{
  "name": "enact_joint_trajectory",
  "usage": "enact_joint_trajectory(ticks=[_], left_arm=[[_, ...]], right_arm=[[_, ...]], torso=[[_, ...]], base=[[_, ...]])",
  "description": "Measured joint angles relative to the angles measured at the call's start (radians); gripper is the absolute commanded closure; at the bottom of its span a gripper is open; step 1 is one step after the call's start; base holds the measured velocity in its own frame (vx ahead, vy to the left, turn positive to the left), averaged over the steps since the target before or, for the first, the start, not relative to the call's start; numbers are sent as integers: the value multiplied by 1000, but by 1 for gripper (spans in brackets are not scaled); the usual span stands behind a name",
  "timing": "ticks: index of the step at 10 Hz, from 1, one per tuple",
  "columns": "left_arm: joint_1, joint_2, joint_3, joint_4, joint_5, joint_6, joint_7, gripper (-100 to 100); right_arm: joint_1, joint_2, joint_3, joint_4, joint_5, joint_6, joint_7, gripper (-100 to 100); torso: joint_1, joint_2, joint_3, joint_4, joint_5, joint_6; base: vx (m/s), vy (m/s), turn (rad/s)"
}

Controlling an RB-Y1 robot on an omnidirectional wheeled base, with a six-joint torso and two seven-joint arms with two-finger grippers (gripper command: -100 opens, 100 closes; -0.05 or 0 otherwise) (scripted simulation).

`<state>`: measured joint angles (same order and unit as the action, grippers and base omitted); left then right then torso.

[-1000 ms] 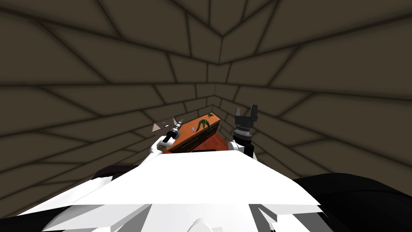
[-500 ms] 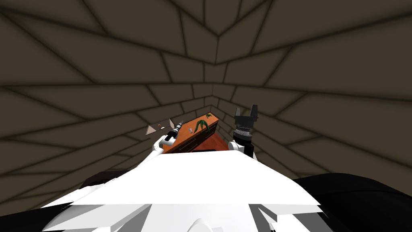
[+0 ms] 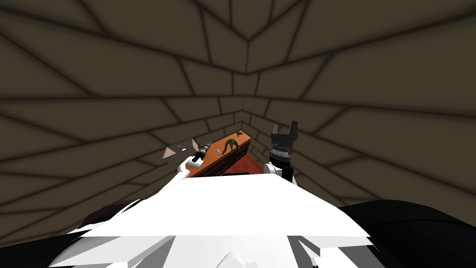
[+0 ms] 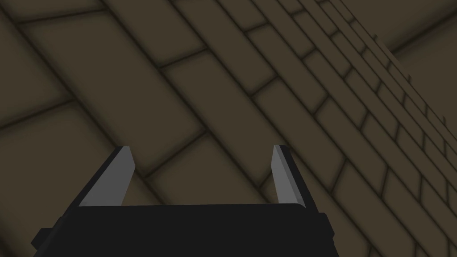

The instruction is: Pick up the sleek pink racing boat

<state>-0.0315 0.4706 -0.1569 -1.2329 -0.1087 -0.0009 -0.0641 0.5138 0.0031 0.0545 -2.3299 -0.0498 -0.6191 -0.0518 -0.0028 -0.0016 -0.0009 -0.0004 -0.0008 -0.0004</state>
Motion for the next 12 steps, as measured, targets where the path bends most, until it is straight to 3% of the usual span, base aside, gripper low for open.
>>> enact_joint_trajectory(ticks=[3, 8, 12], left_arm=[[-47, -4, -15, 84, -11, 75, -32, -100], [-94, -36, -20, 258, -39, 151, -88, -100], [-124, -52, -32, 346, -47, 208, -120, -100]], right_arm=[[0, 0, 0, 0, 0, 0, 0, 0], [0, 0, 0, 0, 0, 0, 0, 0], [0, 0, 0, 0, 0, 0, 0, 0]], torso=[[-1, -1, -1, 0, 0, 0], [0, -1, 0, 0, 0, 0], [1, 0, 0, 0, 0, 0]], base=[[46, -41, -47], [41, -40, -68], [30, -25, -48]])
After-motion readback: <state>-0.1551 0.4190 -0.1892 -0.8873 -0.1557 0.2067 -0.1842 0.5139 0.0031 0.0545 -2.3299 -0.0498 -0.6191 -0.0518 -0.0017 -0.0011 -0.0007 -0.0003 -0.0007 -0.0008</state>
